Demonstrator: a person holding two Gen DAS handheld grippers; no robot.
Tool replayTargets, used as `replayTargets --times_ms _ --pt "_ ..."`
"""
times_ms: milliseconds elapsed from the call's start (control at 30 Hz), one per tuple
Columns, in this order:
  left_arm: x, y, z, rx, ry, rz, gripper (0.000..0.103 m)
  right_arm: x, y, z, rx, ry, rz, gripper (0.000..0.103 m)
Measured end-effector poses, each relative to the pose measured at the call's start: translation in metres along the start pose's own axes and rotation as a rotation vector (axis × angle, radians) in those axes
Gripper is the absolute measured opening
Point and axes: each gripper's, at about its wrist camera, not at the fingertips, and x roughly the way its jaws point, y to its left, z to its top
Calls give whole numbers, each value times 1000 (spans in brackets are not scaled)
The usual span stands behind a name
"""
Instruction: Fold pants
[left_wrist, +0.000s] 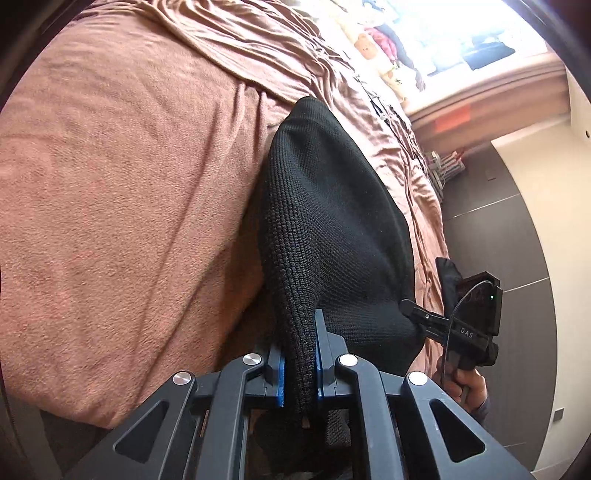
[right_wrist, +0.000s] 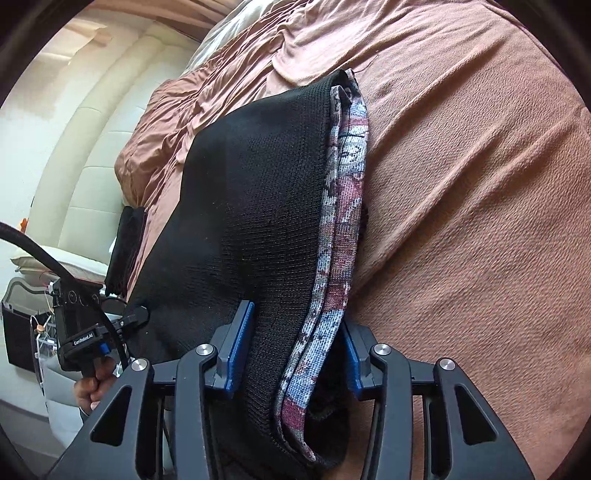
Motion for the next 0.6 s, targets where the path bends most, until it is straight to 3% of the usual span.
replayTargets --times_ms 267,400,433,533,600 --pt "-15 28 0 -15 15 57 11 16 1 -12 20 39 82 41" --pt "-12 36 3 -19 32 63 12 10 -14 -6 66 8 101 41" --pt "-10 36 4 -18 36 68 12 7 -17 -1 69 -2 109 43" --pt "-4 33 6 2 58 92 13 2 -31 11 82 -43 136 65" --pt "-2 33 10 3 70 109 21 3 -40 16 101 -54 133 67"
